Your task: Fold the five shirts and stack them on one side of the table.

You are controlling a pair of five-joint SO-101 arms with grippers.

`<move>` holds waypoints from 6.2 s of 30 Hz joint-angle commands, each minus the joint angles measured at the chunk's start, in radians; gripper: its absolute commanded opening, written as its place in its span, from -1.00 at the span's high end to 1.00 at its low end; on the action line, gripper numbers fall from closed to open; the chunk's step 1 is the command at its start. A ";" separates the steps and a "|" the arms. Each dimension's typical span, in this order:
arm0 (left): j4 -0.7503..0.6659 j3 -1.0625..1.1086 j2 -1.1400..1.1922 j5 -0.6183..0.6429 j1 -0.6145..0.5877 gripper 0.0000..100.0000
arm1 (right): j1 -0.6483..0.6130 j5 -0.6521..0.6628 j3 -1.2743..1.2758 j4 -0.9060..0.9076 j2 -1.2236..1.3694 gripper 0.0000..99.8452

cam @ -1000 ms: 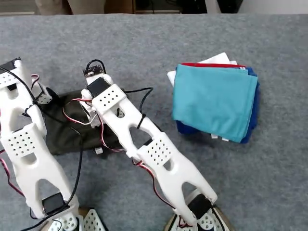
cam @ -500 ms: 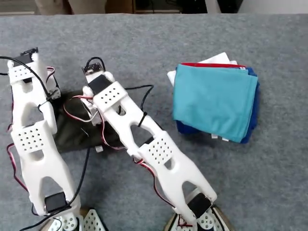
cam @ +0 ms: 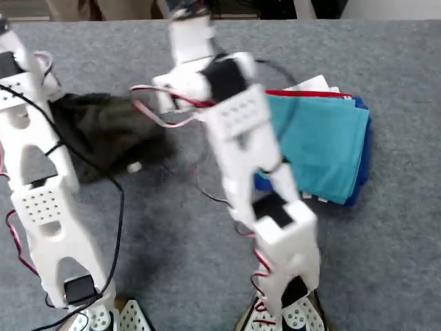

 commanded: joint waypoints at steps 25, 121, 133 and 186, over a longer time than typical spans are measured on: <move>-0.120 0.037 0.326 -0.109 -0.181 0.96 | -0.191 -0.006 0.941 -0.683 -0.369 0.88; -0.006 -0.371 -0.127 -0.072 0.528 0.96 | 0.306 -0.241 -0.236 0.026 -0.062 1.00; -0.075 -0.368 -0.027 -0.071 0.855 0.96 | 0.743 -0.083 0.806 -0.160 -0.662 1.00; 0.012 -0.419 0.120 0.048 0.471 0.95 | 0.881 0.123 1.331 -1.143 -0.236 0.96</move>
